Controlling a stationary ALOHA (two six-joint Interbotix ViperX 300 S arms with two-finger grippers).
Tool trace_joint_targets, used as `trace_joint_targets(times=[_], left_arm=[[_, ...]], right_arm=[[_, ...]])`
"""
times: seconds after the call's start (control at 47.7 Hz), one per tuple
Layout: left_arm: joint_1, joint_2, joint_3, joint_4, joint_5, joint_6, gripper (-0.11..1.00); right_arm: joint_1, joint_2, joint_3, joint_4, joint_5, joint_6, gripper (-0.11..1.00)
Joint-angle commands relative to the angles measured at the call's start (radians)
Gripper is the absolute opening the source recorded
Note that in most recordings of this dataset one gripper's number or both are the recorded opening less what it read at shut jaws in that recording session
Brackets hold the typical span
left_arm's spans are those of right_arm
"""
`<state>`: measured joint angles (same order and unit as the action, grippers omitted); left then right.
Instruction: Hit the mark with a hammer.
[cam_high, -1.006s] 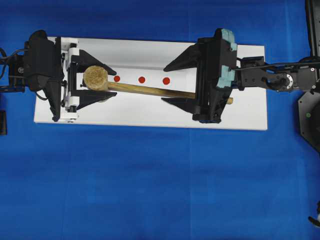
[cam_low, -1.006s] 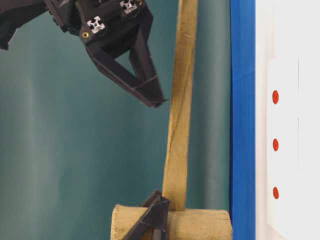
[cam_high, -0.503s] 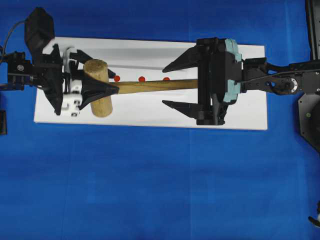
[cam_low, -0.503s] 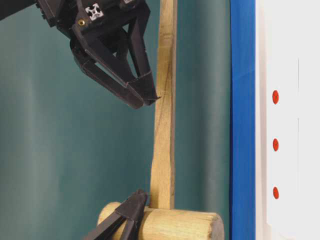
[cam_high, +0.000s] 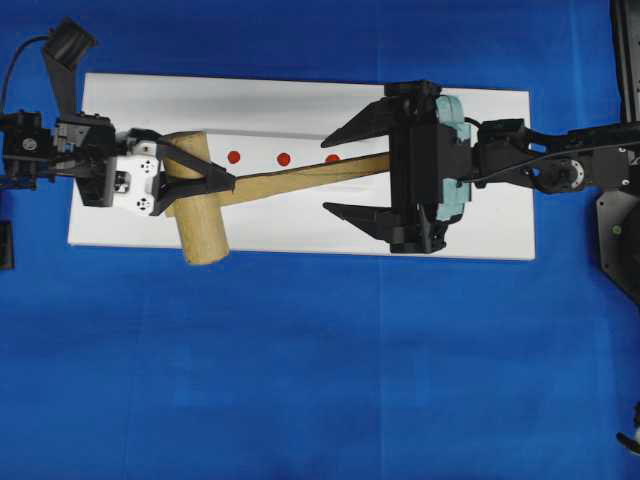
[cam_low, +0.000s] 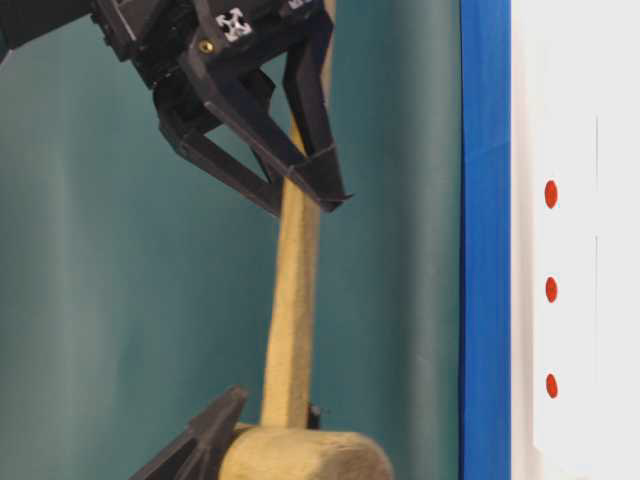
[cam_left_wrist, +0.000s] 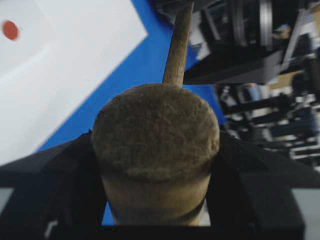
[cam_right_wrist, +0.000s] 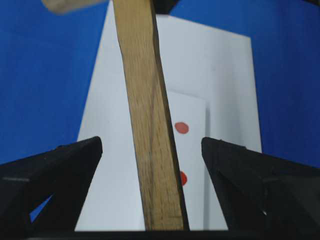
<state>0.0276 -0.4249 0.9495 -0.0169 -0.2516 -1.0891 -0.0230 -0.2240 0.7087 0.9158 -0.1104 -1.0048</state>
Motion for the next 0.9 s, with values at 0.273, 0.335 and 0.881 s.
trace_joint_targets(times=[0.273, 0.335, 0.881], left_arm=[[-0.006, -0.032, -0.009, 0.003, -0.003, -0.015, 0.45], [-0.006, -0.032, -0.008, 0.005, -0.005, -0.018, 0.45], [-0.009, -0.021, -0.014, 0.008, 0.041, 0.037, 0.45]], right_arm=[[0.003, -0.003, -0.025, -0.002, -0.018, -0.012, 0.91], [0.003, -0.003, -0.023, -0.002, -0.018, -0.014, 0.9], [0.003, 0.0, -0.026, -0.018, -0.003, -0.028, 0.09]])
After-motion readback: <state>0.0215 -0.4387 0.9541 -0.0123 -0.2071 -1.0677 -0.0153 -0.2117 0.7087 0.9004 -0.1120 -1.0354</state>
